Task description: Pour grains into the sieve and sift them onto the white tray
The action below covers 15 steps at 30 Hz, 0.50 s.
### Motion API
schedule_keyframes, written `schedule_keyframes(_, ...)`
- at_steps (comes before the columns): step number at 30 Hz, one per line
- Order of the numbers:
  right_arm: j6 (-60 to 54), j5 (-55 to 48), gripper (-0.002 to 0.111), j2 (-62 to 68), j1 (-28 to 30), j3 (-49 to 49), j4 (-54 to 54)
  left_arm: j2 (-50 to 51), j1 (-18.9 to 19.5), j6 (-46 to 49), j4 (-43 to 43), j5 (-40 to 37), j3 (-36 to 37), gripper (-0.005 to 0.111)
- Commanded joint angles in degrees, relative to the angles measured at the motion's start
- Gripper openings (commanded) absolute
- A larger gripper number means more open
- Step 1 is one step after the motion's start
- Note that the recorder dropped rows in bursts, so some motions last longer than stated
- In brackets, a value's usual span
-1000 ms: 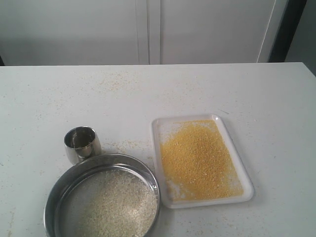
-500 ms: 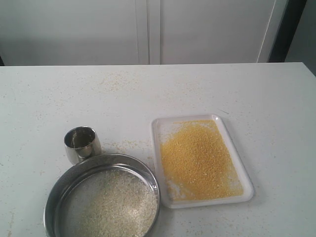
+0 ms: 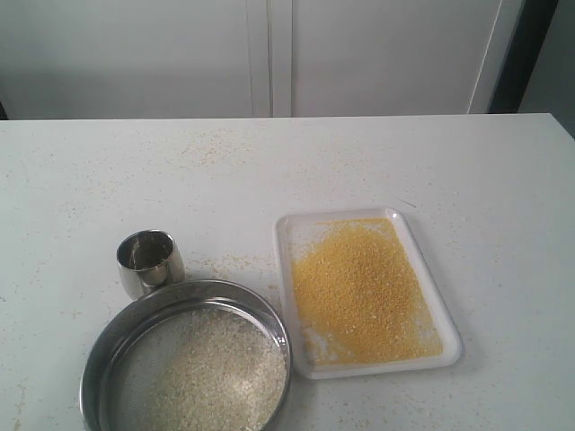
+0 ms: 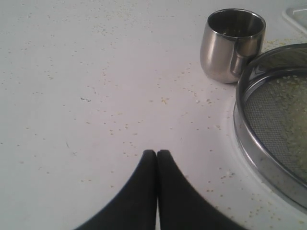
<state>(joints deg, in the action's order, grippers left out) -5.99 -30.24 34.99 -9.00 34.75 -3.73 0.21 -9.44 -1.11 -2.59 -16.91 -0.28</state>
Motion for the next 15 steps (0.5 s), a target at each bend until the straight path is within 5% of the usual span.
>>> schedule_keyframes(1,0.29,0.43,0.000,-0.31,0.49,-0.10,0.34,-0.21,0.18,-0.36,-0.77,0.82,0.28,0.000)
schedule_keyframes(15,0.29,0.43,0.000,-0.31,0.49,-0.10,0.34,-0.21,0.18,-0.20,-0.77,0.88,0.28,0.000)
